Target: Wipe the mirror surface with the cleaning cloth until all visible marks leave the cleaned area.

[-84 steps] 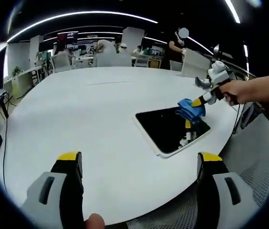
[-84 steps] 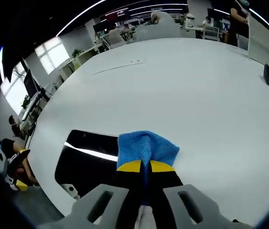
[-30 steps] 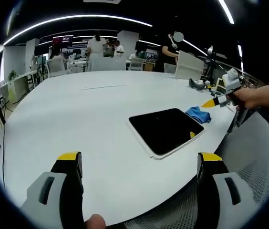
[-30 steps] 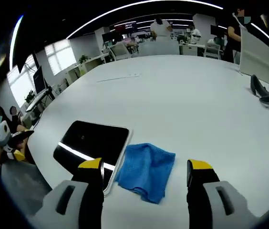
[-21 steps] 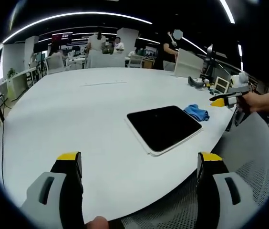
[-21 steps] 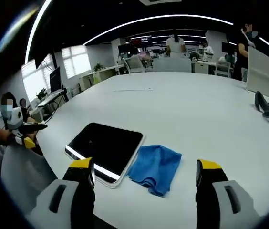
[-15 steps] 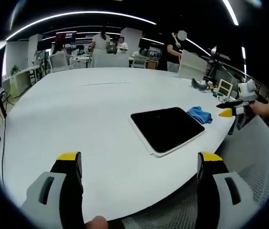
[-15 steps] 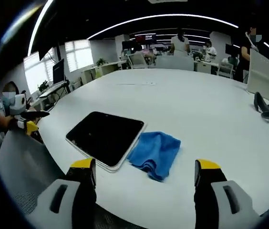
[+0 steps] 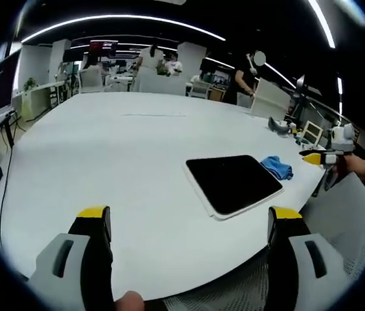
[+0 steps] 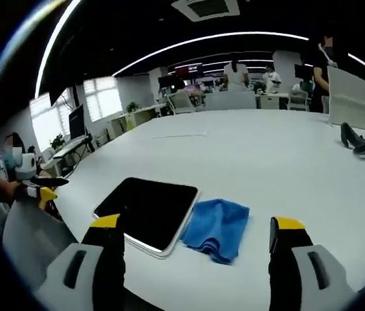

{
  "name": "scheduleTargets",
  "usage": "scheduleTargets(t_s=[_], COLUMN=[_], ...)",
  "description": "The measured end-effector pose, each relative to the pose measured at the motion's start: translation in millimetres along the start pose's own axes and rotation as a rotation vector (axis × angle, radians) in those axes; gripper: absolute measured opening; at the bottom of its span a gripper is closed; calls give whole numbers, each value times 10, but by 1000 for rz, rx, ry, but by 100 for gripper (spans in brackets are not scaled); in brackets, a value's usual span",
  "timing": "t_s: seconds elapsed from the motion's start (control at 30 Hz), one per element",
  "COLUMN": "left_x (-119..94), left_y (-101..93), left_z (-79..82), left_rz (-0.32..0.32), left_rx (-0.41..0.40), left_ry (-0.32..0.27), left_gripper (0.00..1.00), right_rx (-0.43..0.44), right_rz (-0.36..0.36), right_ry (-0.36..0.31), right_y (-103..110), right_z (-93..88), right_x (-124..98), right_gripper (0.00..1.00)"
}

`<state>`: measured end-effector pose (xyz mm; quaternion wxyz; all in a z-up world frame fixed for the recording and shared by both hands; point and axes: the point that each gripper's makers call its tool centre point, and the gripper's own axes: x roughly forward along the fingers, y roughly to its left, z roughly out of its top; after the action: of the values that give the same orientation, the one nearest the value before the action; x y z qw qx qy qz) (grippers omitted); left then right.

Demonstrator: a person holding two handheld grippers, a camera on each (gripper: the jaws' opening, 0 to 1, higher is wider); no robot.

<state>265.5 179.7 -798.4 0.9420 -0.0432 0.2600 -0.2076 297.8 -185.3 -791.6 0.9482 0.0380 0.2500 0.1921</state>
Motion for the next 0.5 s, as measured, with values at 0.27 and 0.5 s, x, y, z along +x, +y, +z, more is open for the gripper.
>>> scheduleTargets(t_s=[0.27, 0.5], left_x=[13, 31], left_y=[8, 18], left_z=[55, 7], left_rz=[-4, -13], left_rx=[21, 41], left_ry=[-25, 4], left_gripper=[99, 99], right_rx=[-9, -19], right_rz=[8, 2], right_ry=[7, 20], right_y=[73, 91], right_z=[20, -41], right_x=[32, -1], right_gripper=[91, 92])
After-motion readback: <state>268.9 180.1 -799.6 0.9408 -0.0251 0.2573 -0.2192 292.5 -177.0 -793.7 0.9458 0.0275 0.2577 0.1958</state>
